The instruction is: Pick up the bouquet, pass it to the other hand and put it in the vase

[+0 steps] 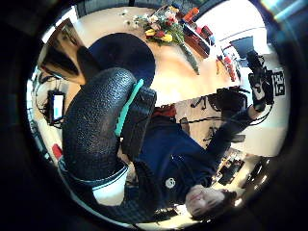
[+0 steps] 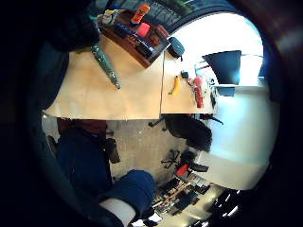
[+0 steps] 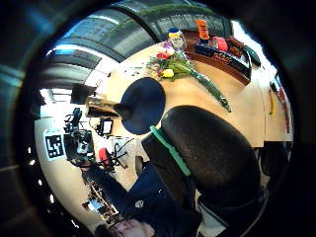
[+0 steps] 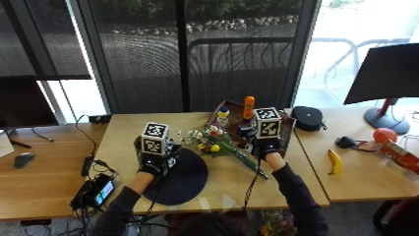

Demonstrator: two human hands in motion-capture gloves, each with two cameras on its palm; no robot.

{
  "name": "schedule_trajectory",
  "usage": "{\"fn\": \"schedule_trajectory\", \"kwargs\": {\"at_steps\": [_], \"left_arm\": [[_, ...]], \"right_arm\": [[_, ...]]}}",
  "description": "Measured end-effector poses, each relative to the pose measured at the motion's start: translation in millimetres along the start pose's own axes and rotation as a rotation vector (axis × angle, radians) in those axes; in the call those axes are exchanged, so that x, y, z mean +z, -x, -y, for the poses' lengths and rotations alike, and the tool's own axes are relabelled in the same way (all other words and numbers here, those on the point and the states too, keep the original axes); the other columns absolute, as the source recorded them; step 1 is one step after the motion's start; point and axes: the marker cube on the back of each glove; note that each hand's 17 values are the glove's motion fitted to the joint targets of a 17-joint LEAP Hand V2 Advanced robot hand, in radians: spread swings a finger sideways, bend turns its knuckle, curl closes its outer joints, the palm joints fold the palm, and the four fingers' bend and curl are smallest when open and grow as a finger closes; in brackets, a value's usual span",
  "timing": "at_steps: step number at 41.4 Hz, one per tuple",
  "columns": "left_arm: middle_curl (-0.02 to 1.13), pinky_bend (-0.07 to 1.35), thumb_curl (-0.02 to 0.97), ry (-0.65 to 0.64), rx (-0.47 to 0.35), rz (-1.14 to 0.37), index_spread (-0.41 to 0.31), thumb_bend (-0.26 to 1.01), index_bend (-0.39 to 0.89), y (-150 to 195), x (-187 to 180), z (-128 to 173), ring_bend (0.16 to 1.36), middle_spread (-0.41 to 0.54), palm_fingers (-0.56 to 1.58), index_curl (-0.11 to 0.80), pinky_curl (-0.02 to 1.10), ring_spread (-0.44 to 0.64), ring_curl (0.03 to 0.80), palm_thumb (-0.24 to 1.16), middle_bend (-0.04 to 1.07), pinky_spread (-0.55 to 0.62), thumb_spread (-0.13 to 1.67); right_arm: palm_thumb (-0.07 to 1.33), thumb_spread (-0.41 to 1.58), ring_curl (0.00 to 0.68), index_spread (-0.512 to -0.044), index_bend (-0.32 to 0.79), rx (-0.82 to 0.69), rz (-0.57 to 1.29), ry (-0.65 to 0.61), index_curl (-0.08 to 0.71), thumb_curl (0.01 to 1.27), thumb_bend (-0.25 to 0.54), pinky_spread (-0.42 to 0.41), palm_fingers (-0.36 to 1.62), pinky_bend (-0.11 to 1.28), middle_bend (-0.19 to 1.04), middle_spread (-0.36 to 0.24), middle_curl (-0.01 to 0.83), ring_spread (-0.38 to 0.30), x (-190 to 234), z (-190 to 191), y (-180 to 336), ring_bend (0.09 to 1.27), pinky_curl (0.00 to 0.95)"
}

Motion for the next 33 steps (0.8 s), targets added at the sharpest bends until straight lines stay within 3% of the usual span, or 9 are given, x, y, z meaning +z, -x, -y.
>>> {"fn": "schedule_trajectory", "kwargs": {"at_steps": [4, 9, 19, 27, 30, 33], "left_arm": [[0.06, 0.35, 0.044, -0.007, -0.009, 0.008, -0.039, 0.08, 0.18, 3, 0, -2, 0.44, 0.113, 0.28, 0.091, 0.12, 0.18, 0.119, 0.13, 0.15, 0.19, 0.65], [0.1, 0.36, 0.075, -0.03, -0.017, 0.014, -0.049, 0.07, 0.18, 8, -2, -4, 0.47, 0.149, 0.24, 0.142, 0.16, 0.25, 0.158, 0.14, 0.16, 0.25, 0.88], [0.15, 0.37, 0.128, -0.051, 0.009, 0.012, -0.057, 0.04, 0.18, 5, -1, -6, 0.49, 0.177, 0.2, 0.219, 0.22, 0.31, 0.189, 0.15, 0.17, 0.3, 1.11], [0.18, 0.37, 0.159, 0.066, 0.068, -0.002, -0.059, 0.01, 0.18, -5, 19, -18, 0.5, 0.184, 0.19, 0.259, 0.24, 0.32, 0.205, 0.15, 0.17, 0.31, 1.18], [0.19, 0.37, 0.169, 0.042, 0.064, 0.039, -0.057, 0.0, 0.17, -7, 20, -20, 0.51, 0.185, 0.18, 0.269, 0.25, 0.33, 0.211, 0.16, 0.17, 0.31, 1.19], [0.2, 0.37, 0.178, 0.021, 0.062, 0.073, -0.056, -0.01, 0.17, -8, 20, -20, 0.51, 0.186, 0.17, 0.279, 0.26, 0.33, 0.216, 0.16, 0.17, 0.32, 1.21]], "right_arm": [[0.23, 0.64, 0.156, -0.237, 0.04, 0.004, 0.006, 0.026, 0.018, 0.05, 0.139, 0.064, 0.37, 0.48, 0.2, -0.009, 0.086, 0.004, -3, 2, 4, 0.53, 0.158], [0.24, 0.87, 0.222, -0.283, 0.04, 0.028, 0.028, 0.045, 0.029, 0.08, 0.13, 0.078, 0.38, 0.54, 0.22, -0.005, 0.139, 0.005, -8, 10, 8, 0.61, 0.22], [0.28, 1.07, 0.28, -0.232, 0.04, 0.147, 0.107, 0.079, 0.026, 0.13, 0.097, 0.096, 0.49, 0.67, 0.3, 0.02, 0.237, 0.009, -20, 43, -9, 0.68, 0.294], [0.33, 1.09, 0.318, -0.188, -0.01, 0.254, 0.202, 0.196, 0.007, 0.19, 0.068, 0.113, 0.42, 0.8, 0.28, 0.036, 0.276, -0.011, 9, 80, -39, 0.73, 0.352], [0.36, 1.08, 0.327, -0.178, -0.01, 0.291, 0.25, 0.28, 0.0, 0.21, 0.058, 0.115, 0.39, 0.83, 0.29, 0.039, 0.291, -0.013, 29, 91, -48, 0.75, 0.363], [0.38, 1.07, 0.331, -0.172, 0.01, 0.413, 0.291, 0.441, -0.003, 0.22, 0.048, 0.117, 0.38, 0.84, 0.3, 0.042, 0.304, -0.015, 45, 86, -52, 0.76, 0.368]]}}
